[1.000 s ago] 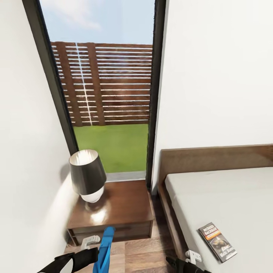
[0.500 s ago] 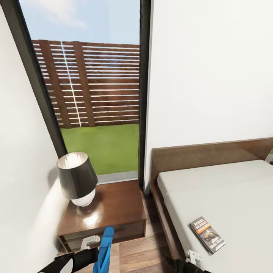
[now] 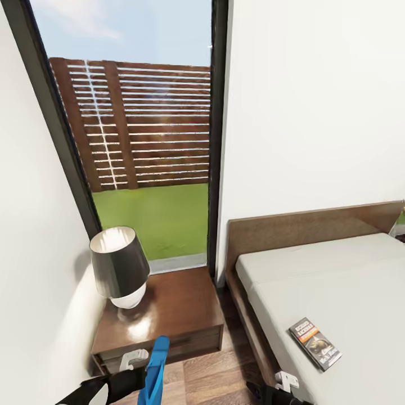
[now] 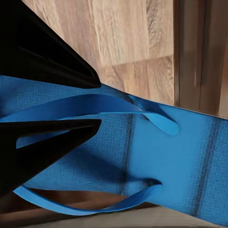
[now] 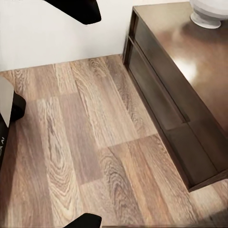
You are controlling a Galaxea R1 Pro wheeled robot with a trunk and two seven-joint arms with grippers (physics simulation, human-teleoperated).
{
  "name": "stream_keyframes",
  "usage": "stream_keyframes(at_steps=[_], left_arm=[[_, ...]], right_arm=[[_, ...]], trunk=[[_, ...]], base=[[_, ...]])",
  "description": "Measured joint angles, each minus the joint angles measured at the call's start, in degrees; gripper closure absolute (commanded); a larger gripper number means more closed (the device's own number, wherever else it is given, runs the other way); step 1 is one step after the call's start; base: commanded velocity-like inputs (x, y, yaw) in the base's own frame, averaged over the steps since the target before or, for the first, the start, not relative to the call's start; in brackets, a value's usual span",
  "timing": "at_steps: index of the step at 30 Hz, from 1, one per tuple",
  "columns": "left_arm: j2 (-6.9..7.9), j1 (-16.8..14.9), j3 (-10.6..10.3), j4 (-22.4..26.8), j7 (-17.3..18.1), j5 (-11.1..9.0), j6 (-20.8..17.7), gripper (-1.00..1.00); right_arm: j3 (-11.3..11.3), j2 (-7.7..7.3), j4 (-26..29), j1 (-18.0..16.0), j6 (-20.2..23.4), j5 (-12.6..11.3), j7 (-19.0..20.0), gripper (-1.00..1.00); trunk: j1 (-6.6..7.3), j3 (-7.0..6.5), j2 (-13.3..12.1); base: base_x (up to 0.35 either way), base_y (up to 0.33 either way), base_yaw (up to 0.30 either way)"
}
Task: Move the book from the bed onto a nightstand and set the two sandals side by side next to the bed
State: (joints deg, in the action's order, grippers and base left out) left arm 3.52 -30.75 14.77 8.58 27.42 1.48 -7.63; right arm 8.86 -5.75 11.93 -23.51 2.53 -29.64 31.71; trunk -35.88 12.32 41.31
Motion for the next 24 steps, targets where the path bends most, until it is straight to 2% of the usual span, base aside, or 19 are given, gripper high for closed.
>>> stream_keyframes(at_steps=[24], left_arm=[[0.00,0.00,-0.03,-0.01,0.00,0.03,0.00,1.00]], right_arm=[[-0.01,0.00,0.00,0.00,-0.07,0.00,0.00,-1.00]], trunk=[[0.00,0.00,0.00]], base=[[0.000,0.001,-0.282]])
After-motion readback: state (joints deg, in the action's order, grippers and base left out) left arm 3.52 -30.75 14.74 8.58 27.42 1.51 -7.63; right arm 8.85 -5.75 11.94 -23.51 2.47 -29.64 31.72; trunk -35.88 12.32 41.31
